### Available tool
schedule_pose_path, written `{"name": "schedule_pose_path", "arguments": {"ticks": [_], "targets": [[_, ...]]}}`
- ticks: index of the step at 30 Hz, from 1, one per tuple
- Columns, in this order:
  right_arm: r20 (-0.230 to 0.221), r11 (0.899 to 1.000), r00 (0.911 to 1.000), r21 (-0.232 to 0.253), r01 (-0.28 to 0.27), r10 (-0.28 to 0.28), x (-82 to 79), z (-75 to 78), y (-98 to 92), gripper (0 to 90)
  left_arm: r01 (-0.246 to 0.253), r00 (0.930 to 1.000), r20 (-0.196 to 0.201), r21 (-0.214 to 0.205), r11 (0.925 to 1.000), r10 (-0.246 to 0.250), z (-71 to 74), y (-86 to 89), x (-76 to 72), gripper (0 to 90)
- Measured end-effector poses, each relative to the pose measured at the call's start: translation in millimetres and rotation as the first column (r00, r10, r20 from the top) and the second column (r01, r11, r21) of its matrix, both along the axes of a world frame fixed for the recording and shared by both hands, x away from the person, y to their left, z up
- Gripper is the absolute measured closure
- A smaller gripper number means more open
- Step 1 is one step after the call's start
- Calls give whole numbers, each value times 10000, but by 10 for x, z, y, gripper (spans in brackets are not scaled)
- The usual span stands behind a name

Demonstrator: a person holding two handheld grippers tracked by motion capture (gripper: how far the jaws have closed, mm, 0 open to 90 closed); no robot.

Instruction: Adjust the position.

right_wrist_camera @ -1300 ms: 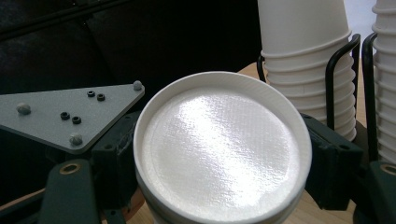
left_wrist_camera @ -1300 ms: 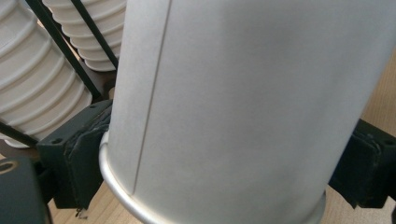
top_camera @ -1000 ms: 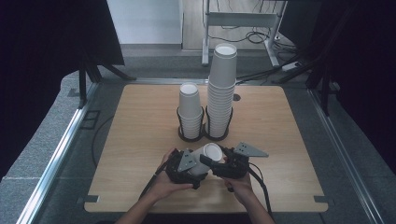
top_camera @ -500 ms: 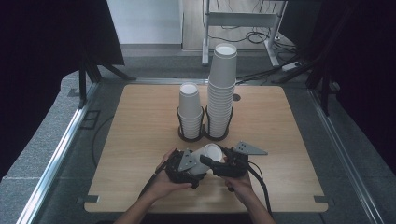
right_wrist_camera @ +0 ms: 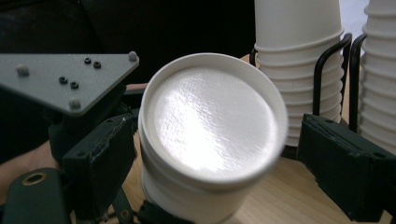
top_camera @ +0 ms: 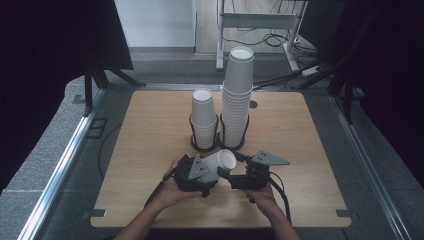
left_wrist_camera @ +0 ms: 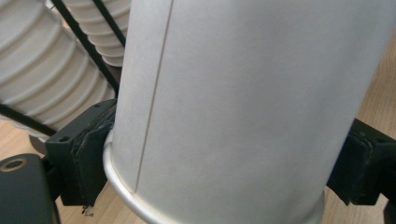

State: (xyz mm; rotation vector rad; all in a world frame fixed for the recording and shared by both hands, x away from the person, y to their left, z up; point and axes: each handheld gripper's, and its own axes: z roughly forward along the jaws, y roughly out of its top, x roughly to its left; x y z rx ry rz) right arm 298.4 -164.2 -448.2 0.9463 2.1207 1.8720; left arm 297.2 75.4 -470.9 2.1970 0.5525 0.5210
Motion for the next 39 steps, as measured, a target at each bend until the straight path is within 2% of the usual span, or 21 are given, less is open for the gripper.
{"name": "schedule_pose_path", "arguments": {"ticks": [4, 6, 7, 9, 10, 14, 15, 18, 23, 24, 25, 26, 28, 29, 30, 31, 32, 34, 35, 36, 39], "targets": [[42, 9980, 9994, -522, -346, 349, 9, 53, -31, 88, -42, 10000, 86, 240, 9997, 40, 15, 35, 16, 89], [112, 9920, 9982, -1120, -581, 597, 2, 102, -42, 79, 1, 9998, 223, 588, 9983, -14, 33, 34, 20, 89], [305, 9773, 9953, -1942, -848, 924, -14, 171, -28, 74, 11, 9993, 374, 737, 9973, -39, 47, 26, 19, 89], [368, 9706, 9944, -2237, -882, 989, -17, 194, -22, 73, 61, 9991, 408, 866, 9962, -97, 79, 14, 20, 88], [348, 9534, 9924, -2833, -1038, 1184, -7, 245, -20, 70, 78, 9990, 436, 864, 9962, -116, 100, 7, 22, 88], [-1, 9218, 9874, -3585, -1477, 1582, 65, 287, -42, 70, 140, 9984, 533, 1054, 9943, -197, 152, -16, 33, 89], [-1, 9218, 9874, -3585, -1477, 1582, 65, 287, -42, 70, 140, 9982, 566, 1175, 9930, -208, 156, -18, 37, 89], [-374, 9005, 9818, -3930, -1860, 1864, 164, 322, -78, 75, 102, 9979, 620, 1405, 9900, -191, 146, -21, 54, 88], [-451, 8809, 9781, -4279, -2026, 2030, 217, 366, -54, 76, 76, 9963, 828, 1860, 9825, -234, 135, -30, 66, 88], [-442, 8622, 9727, -4551, -2225, 2277, 220, 391, -28, 75, 102, 9962, 826, 1891, 9819, -263, 131, -31, 68, 88], [-454, 8522, 9706, -4703, -2294, 2362, 221, 404, -15, 75, 113, 9961, 833, 1930, 9811, -279, 127, -31, 71, 88], [-454, 8522, 9706, -4703, -2294, 2362, 221, 404, -15, 75, 123, 9961, 835, 1982, 9801, -293, 122, -32, 71, 88], [-595, 8279, 9651, -5022, -2498, 2550, 229, 426, 10, 75, 187, 9959, 825, 2176, 9759, -375, 111, -34, 69, 88], [-707, 8110, 9605, -5214, -2655, 2691, 240, 435, 19, 76, 205, 9957, 830, 2233, 9745, -399, 100, -40, 63, 88], [-998, 7819, 9523, -5495, -2945, 2885, 263, 445, 44, 75, 262, 9956, 812, 2317, 9724, -462, 95, -48, 57, 87], [-1128, 7681, 9482, -5617, -3073, 2969, 279, 444, 57, 76, 341, 9954, 792, 2300, 9726, -536, 87, -57, 51, 87], [-1128, 7681, 9482, -5617, -3073, 2969, 279, 444, 57, 76, 394, 9949, 815, 2305, 9723, -596, 84, -69, 44, 87], [-1465, 7444, 9385, -5759, -3380, 3127, 323, 431, 81, 73, 527, 9941, 803, 2345, 9707, -734, 79, -97, 31, 87], [-1773, 7393, 9311, -5682, -3613, 3188, 374, 417, 96, 79, 574, 9937, 797, 2421, 9686, -788, 78, -112, 24, 87], [-1773, 7393, 9311, -5682, -3613, 3188, 374, 417, 96, 79, 606, 9932, 816, 2428, 9682, -826, 72, -128, 19, 87], [-2004, 7295, 9160, -5561, -3983, 3474, 403, 414, 128, 85, 653, 9918, 898, 2571, 9642, -911, 64, -164, 15, 87]]}}
